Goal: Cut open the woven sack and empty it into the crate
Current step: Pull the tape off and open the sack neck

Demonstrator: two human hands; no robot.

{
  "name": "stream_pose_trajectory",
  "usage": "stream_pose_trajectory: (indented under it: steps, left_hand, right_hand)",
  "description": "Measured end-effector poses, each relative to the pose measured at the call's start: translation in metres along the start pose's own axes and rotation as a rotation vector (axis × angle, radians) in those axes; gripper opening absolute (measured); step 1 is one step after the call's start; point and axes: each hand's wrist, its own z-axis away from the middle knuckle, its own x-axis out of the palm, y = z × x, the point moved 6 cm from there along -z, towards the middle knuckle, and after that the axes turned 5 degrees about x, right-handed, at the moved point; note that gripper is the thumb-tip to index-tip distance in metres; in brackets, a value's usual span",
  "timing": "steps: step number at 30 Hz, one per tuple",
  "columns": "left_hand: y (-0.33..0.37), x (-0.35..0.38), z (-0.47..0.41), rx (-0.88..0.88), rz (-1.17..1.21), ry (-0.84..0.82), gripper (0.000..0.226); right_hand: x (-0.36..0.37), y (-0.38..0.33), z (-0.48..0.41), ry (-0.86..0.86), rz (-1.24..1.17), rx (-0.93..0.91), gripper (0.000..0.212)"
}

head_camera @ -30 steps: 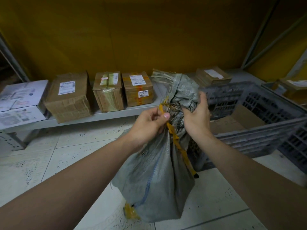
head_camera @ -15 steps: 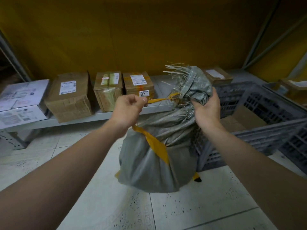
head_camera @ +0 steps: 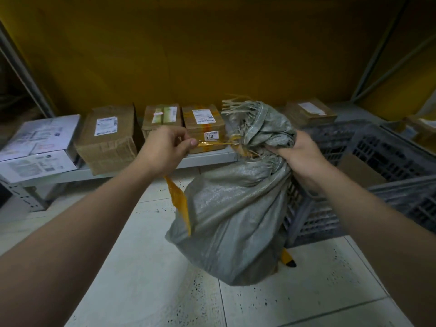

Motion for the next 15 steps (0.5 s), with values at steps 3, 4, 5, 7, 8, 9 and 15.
stream_pose_trajectory:
  steps: [3, 4, 5, 7, 8, 9, 15]
  left_hand:
    - [-0.006, 0.004, 0.005, 0.027, 0.031, 0.022, 0.024]
    - [-0.007, 0.004, 0.005, 0.029, 0.043, 0.030, 0.023]
    - [-0.006, 0.004, 0.005, 0.038, 0.047, 0.041, 0.023]
    - [-0.003, 0.001, 0.002, 0.071, 0.035, 0.064, 0.023]
    - [-0.001, 0.001, 0.001, 0.085, 0.030, 0.064, 0.024]
    - [-0.002, 0.001, 0.000, 0.091, 0.025, 0.058, 0.024]
    - [-0.020, 0.004, -0.001, 0.004, 0.105, 0.031, 0.022]
  right_hand:
    - [0.005, 0.008, 0.005, -0.147, -0.235, 0.149, 0.031]
    - [0.004, 0.011, 0.005, -0.157, -0.310, 0.183, 0.031]
    - [0.002, 0.013, 0.004, -0.145, -0.374, 0.206, 0.035]
    - [-0.005, 0.013, 0.000, -0.079, -0.435, 0.211, 0.040]
    - [-0.008, 0.012, -0.001, -0.041, -0.425, 0.204, 0.040]
    - [-0.011, 0.010, -0.001, -0.008, -0.406, 0.198, 0.040]
    - [-0.017, 0.012, 0.004, 0.064, -0.524, 0.245, 0.033]
